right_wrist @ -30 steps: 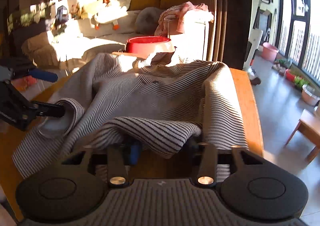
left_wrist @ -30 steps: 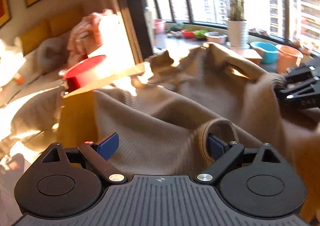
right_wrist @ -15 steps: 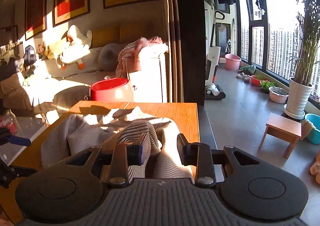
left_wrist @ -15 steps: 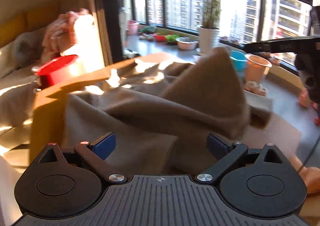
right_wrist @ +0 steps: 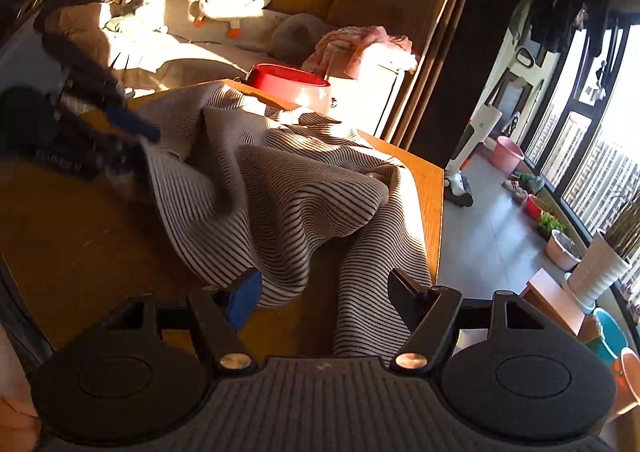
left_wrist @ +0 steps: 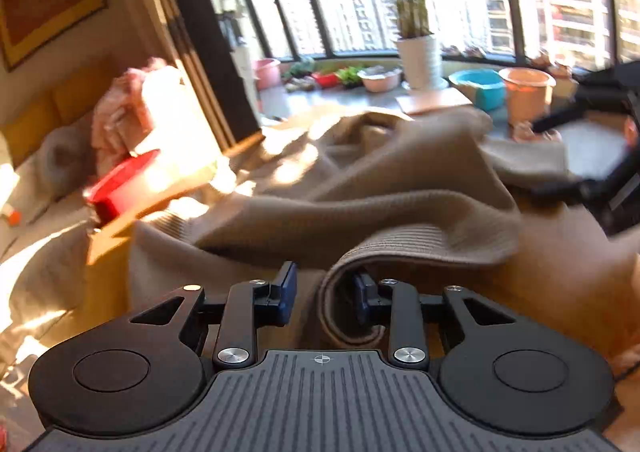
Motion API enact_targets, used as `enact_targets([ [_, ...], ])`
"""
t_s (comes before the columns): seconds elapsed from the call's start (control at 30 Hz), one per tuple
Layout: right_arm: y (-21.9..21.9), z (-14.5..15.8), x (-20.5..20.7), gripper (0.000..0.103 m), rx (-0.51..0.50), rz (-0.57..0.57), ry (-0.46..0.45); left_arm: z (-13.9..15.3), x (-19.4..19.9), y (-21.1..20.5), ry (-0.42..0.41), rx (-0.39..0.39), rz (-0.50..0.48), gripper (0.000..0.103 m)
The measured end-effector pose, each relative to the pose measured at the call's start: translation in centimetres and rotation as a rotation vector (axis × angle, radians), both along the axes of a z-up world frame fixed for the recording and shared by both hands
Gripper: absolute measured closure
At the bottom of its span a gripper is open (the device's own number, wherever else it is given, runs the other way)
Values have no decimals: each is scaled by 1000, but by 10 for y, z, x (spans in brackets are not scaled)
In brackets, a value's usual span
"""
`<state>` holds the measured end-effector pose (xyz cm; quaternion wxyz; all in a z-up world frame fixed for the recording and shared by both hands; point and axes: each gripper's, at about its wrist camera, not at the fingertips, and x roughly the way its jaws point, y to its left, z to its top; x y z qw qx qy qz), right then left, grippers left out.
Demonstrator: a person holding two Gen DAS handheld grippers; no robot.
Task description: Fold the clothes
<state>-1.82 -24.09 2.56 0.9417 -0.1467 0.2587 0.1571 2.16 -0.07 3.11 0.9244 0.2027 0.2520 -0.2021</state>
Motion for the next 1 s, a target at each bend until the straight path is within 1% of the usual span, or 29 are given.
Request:
enact_targets([
  [0.07, 12, -6, 2, 33, -32, 18, -17, 21, 14, 18, -57, -40, 78, 71],
  [0.13, 24, -12, 4, 33, -62, 36, -33, 33, 24, 30, -100, -65, 135, 71],
  [0.17, 27, -13, 16, 33, -25, 33, -27, 33, 25, 33, -89, -74, 144, 70],
  [0.2, 30, -13, 28, 41, 12, 29, -22, 33, 25, 37, -78, -82, 153, 70],
  [0.23, 24, -4, 33, 56, 60, 20, -18, 32, 26, 41, -67, -91, 163, 70],
  [0.27, 18, 6, 38, 87, 109, 11, -15, 32, 26, 44, -56, -99, 172, 69],
  [0.33, 5, 24, 49, 87, 205, -8, -7, 31, 27, 52, -34, -116, 191, 69],
  [0.37, -1, 34, 54, 87, 254, -17, -3, 31, 27, 55, -23, -125, 200, 66],
  [0.4, -7, 43, 59, 87, 302, -26, 1, 30, 28, 59, -12, -133, 209, 63],
  [0.47, -20, 62, 69, 85, 399, -45, 8, 30, 28, 66, 10, -151, 226, 49],
  [0.5, -26, 71, 74, 81, 444, -55, 10, 28, 22, 66, 30, -163, 203, 46],
  [0.53, -26, 76, 66, 77, 313, -119, -75, 28, 16, 65, 45, -170, 177, 41],
  [0.57, -24, 76, 59, 70, 217, -151, -132, 26, 7, 62, 63, -173, 138, 31],
  [0.6, -23, 74, 49, 59, 120, -169, -179, 23, -2, 56, 83, -170, 83, 26],
  [0.63, -23, 70, 39, 52, 59, -153, -188, 20, -10, 49, 99, -158, 35, 21],
  [0.67, -25, 66, 31, 44, 43, -129, -174, 16, -18, 42, 114, -146, -14, 19],
  [0.73, -25, 52, 7, 44, -6, -57, -117, 4, -32, 24, 148, -106, -102, 15],
  [0.77, -23, 46, -2, 43, -38, -35, -103, -2, -38, 15, 164, -85, -145, 13],
  [0.83, -15, 27, -25, 40, -110, 22, -67, -16, -44, 0, 170, -37, -185, 13],
  [0.9, -7, 14, -37, 33, -140, 64, -45, -31, -44, -10, 155, 26, -182, 14],
  [0.93, -2, 7, -44, 32, -153, 87, -37, -38, -44, -14, 147, 56, -180, 19],
  [0.97, 2, 2, -47, 31, -160, 102, -36, -42, -39, -12, 136, 74, -161, 35],
  [1.0, 6, -2, -49, 31, -158, 114, -35, -45, -35, -11, 126, 93, -141, 48],
])
